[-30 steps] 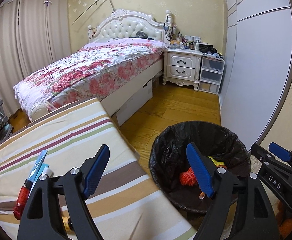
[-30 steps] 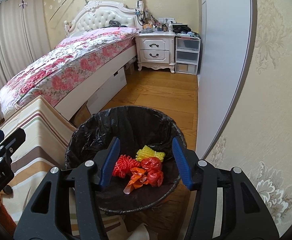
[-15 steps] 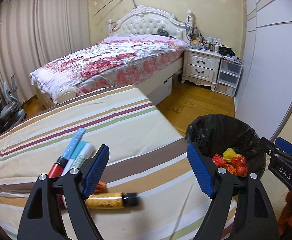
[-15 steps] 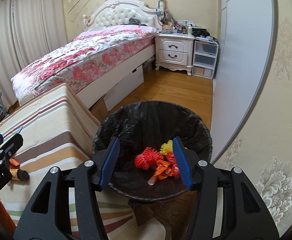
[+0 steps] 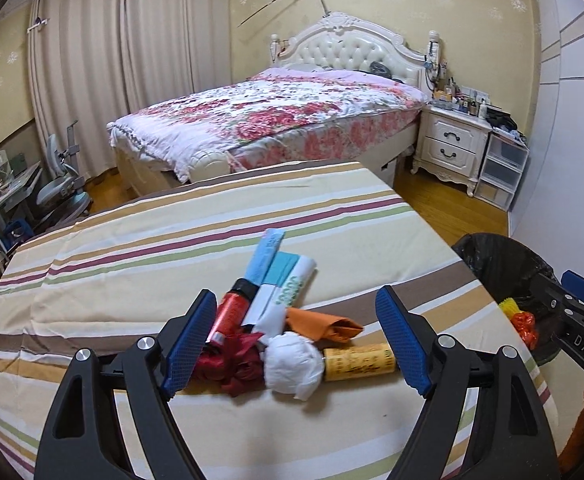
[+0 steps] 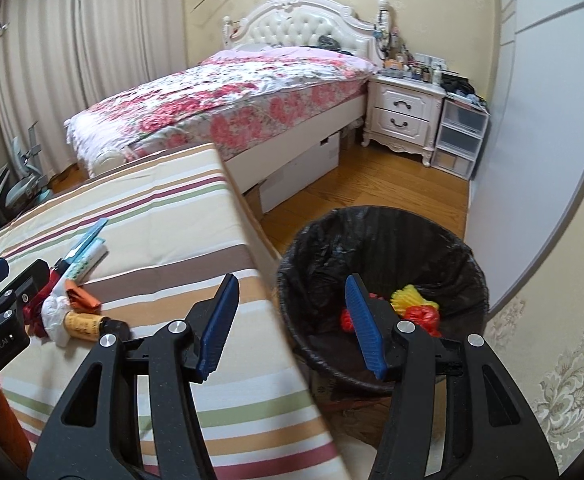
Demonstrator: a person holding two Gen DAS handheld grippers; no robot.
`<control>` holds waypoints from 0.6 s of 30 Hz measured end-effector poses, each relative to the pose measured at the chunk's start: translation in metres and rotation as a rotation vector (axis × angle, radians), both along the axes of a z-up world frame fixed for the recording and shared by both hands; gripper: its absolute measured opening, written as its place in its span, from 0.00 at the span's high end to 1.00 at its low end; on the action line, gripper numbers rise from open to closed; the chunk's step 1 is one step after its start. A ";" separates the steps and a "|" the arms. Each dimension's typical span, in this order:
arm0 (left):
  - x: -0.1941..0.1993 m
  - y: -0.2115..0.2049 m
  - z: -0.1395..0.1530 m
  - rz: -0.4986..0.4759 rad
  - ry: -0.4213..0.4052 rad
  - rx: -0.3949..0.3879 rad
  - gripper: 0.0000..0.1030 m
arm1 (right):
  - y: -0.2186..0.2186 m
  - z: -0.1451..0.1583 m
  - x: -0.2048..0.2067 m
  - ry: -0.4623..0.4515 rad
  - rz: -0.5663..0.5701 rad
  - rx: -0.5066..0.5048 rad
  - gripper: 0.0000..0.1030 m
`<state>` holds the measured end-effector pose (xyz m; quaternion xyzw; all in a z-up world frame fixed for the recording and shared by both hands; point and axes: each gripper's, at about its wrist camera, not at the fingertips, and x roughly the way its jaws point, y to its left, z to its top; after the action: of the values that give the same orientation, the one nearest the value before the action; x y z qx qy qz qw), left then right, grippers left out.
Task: Collect trash
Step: 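Move both tools back from the bin toward the remaining items on the bed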
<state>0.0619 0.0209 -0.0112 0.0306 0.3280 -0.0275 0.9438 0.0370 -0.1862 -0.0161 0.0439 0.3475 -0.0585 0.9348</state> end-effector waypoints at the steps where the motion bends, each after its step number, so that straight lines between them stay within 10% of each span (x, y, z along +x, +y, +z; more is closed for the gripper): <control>1: -0.001 0.007 -0.001 0.014 0.003 -0.002 0.23 | 0.006 -0.001 0.001 0.004 0.014 -0.001 0.47; 18: -0.012 0.101 -0.026 0.207 0.070 -0.024 0.23 | 0.086 -0.016 0.025 0.064 0.187 -0.053 0.47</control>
<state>0.0503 0.1222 -0.0371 -0.0158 0.3618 0.0652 0.9298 0.0624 -0.1001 -0.0324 -0.0155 0.3780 0.0183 0.9255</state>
